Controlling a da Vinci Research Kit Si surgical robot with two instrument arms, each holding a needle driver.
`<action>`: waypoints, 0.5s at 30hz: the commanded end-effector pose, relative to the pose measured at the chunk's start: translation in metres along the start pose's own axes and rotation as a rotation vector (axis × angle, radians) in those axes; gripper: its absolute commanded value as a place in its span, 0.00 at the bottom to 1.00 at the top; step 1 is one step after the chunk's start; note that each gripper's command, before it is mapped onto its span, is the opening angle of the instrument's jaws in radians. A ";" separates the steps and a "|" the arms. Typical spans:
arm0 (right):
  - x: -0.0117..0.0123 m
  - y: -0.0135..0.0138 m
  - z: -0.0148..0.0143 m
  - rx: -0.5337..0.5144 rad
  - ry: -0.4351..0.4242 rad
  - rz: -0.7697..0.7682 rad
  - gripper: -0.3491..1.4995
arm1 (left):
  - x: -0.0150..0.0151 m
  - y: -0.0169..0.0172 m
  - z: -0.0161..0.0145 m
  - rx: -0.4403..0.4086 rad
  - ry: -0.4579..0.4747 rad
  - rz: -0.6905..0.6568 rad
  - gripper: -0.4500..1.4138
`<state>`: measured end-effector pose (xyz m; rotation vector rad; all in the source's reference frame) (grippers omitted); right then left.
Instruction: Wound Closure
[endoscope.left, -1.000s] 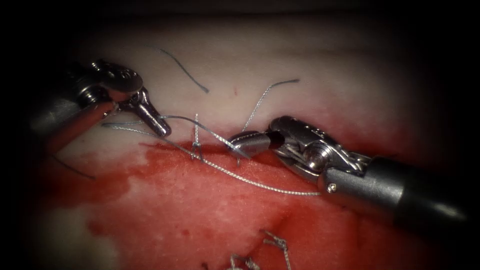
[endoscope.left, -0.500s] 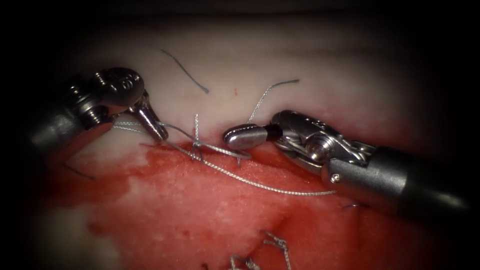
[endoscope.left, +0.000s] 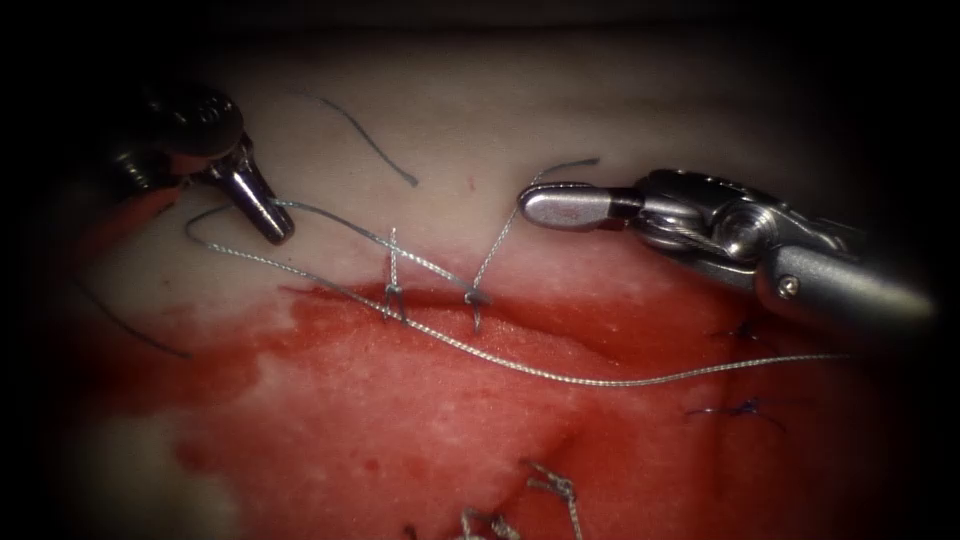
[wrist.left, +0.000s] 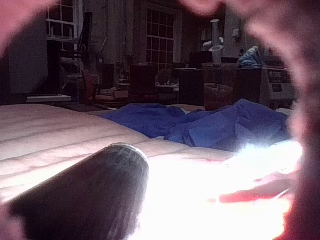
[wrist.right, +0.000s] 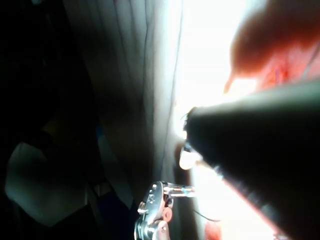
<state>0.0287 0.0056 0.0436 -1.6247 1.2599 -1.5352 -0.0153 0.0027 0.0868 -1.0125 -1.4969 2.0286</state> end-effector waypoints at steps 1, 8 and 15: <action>-0.0011 0.0011 0.0010 -0.017 0.006 -0.107 0.44 | 0.0015 0.0001 -0.0008 -0.003 0.014 0.017 0.00; 0.0002 0.0040 0.0039 0.053 0.271 -0.351 0.73 | 0.0021 -0.0003 -0.0004 -0.038 0.108 0.183 0.00; 0.0008 0.0035 0.0062 0.001 0.309 -0.380 0.75 | 0.0021 0.0004 0.0002 -0.051 0.144 0.244 0.00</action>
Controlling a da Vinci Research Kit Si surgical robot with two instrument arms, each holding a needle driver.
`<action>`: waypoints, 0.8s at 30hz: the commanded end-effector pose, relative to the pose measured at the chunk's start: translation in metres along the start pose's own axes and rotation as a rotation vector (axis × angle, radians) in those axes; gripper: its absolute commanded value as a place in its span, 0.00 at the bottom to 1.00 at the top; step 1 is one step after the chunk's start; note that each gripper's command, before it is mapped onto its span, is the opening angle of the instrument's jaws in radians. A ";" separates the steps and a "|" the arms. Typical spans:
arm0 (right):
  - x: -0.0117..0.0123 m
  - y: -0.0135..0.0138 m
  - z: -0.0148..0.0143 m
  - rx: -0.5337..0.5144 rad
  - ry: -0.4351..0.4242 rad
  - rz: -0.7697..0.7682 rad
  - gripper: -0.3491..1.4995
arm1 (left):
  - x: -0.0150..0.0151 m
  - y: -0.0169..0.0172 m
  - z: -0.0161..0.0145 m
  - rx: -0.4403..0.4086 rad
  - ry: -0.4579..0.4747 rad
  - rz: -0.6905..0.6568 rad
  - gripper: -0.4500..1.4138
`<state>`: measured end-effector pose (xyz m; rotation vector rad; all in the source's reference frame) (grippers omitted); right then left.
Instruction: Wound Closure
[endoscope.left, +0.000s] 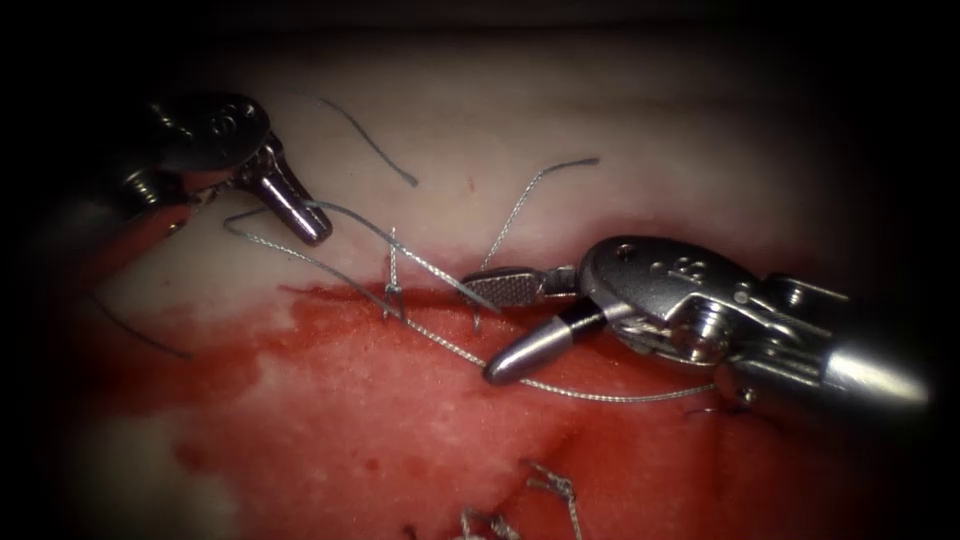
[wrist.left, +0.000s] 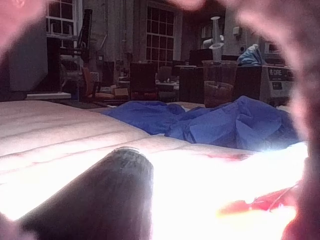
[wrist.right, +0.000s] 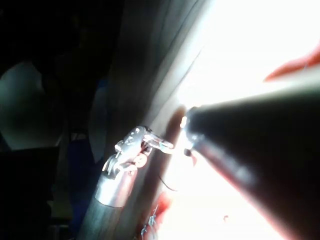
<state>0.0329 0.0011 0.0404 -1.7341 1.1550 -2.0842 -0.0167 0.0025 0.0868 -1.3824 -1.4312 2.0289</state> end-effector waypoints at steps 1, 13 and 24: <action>-0.0015 -0.0007 0.0003 0.008 -0.007 -0.010 0.74 | 0.0015 0.0003 -0.0007 0.009 0.004 0.015 0.00; -0.0014 -0.0033 -0.0025 0.130 -0.072 0.286 0.00 | 0.0010 0.0000 -0.0015 0.012 0.021 0.085 0.38; -0.0014 -0.0038 -0.0053 0.120 -0.149 0.283 0.00 | 0.0007 0.0002 -0.0032 0.010 0.064 0.075 0.31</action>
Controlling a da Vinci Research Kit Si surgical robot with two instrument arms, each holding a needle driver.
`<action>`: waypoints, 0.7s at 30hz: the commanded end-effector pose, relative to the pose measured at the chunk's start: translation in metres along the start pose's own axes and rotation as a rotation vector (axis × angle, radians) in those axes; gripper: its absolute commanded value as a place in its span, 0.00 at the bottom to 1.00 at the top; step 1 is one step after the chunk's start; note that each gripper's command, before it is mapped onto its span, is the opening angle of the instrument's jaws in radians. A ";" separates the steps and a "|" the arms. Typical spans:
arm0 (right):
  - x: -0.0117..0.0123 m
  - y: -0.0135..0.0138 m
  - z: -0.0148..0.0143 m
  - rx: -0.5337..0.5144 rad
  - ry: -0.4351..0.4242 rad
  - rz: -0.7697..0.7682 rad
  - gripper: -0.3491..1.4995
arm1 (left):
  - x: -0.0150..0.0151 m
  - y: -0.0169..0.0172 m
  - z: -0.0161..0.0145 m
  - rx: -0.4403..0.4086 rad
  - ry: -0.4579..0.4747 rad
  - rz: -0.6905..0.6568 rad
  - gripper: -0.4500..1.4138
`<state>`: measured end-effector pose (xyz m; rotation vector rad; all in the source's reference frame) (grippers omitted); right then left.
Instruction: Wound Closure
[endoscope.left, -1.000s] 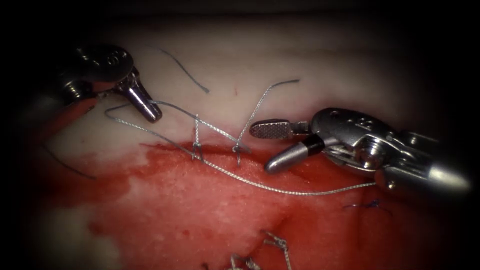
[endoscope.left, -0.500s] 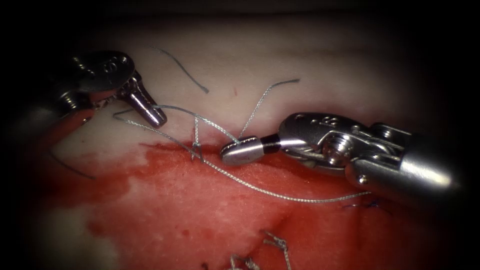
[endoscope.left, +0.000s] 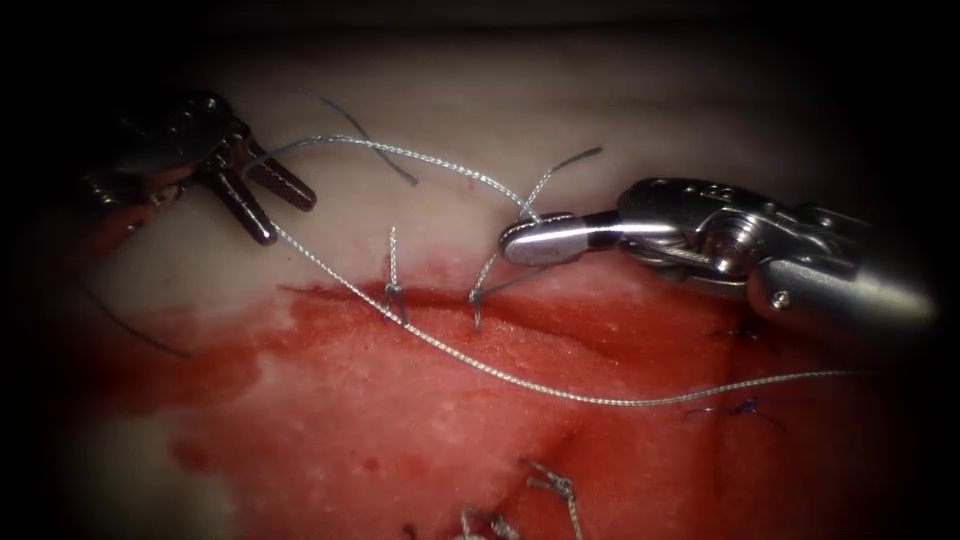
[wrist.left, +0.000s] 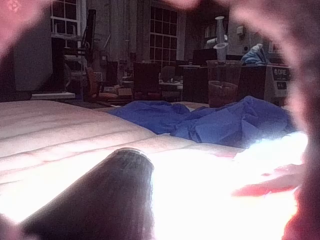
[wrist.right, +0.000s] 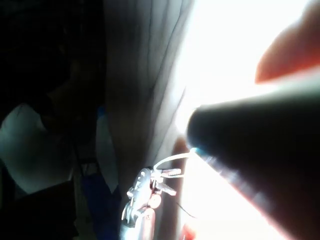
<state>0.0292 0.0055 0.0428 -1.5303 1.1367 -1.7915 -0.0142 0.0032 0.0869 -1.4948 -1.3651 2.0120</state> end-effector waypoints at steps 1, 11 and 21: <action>-0.0017 0.0001 0.0002 -0.003 -0.006 -0.006 0.00 | 0.0016 -0.0003 -0.0008 0.001 0.005 0.006 0.32; -0.0016 0.0003 0.0000 -0.025 0.000 -0.007 0.00 | 0.0011 -0.0014 -0.0025 0.006 0.029 -0.012 0.34; -0.0018 0.0005 0.0002 -0.008 -0.073 0.006 0.69 | 0.0013 0.0000 -0.0041 0.006 0.017 -0.189 0.00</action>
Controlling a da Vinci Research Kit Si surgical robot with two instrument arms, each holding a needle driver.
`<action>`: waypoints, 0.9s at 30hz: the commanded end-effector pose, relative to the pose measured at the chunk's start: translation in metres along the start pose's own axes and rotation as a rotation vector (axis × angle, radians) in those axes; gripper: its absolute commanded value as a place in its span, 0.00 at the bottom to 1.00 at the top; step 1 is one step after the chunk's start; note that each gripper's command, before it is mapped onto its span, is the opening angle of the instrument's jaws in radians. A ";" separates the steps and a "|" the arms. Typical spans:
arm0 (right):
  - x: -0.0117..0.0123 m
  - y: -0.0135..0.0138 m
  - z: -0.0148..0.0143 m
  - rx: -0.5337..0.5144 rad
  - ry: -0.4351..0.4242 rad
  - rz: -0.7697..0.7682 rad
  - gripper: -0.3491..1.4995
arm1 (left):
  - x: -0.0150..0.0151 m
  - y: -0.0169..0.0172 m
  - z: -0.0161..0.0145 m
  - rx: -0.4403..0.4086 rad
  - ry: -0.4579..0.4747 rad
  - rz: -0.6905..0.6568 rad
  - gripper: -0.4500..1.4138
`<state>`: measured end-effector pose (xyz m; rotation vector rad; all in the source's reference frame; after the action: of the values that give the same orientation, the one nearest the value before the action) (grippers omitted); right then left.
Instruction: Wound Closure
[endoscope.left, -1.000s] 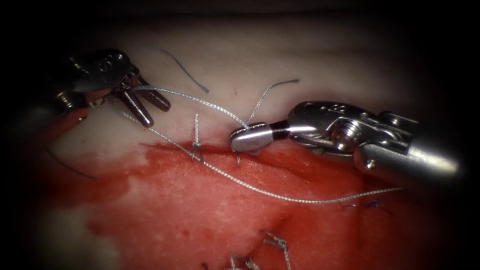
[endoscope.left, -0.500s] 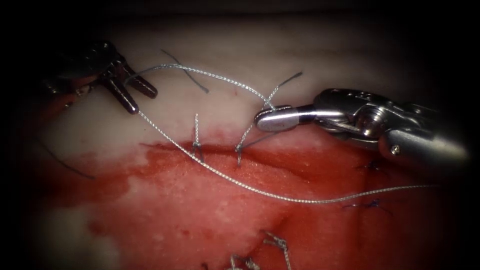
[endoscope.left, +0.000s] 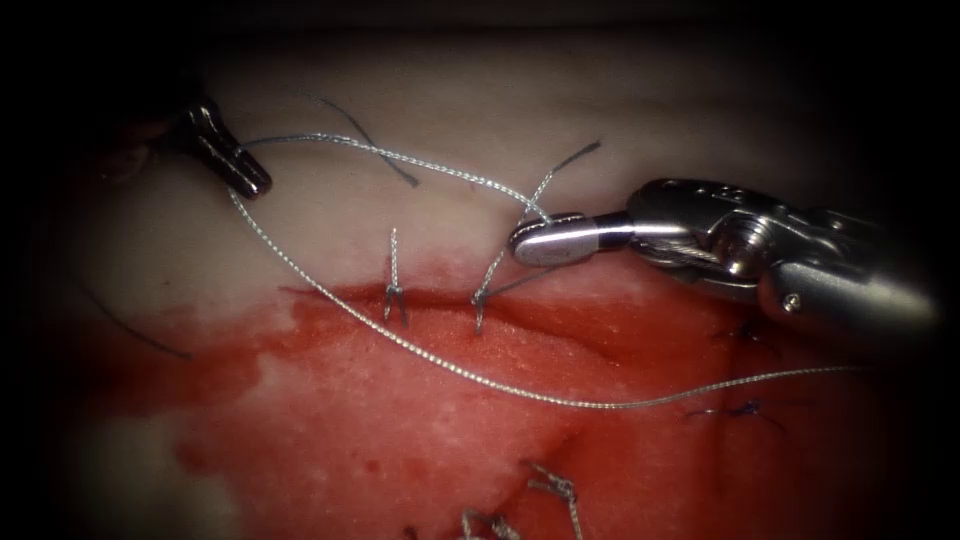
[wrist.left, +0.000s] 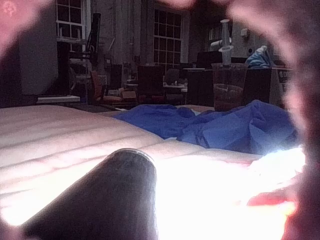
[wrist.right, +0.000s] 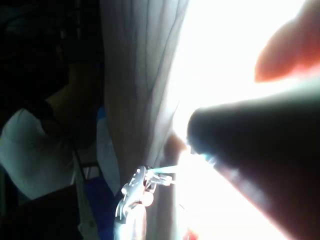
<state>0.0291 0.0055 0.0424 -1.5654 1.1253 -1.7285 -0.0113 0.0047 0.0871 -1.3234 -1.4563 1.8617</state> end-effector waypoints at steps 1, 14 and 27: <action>-0.0017 0.0002 0.0002 -0.007 -0.034 -0.001 0.79 | 0.0015 0.0006 -0.0008 0.029 -0.029 0.017 0.00; -0.0025 -0.0006 -0.0006 0.108 -0.164 0.089 0.00 | 0.0027 0.0031 0.0022 0.005 0.000 0.215 0.00; 0.0043 0.0006 0.0077 -0.309 0.062 0.220 0.00 | 0.0019 -0.0013 0.0013 0.006 0.072 0.339 0.00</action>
<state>0.0350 -0.0012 0.0449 -1.4944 1.6032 -1.5123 -0.0135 0.0046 0.0885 -1.6929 -1.2585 1.9908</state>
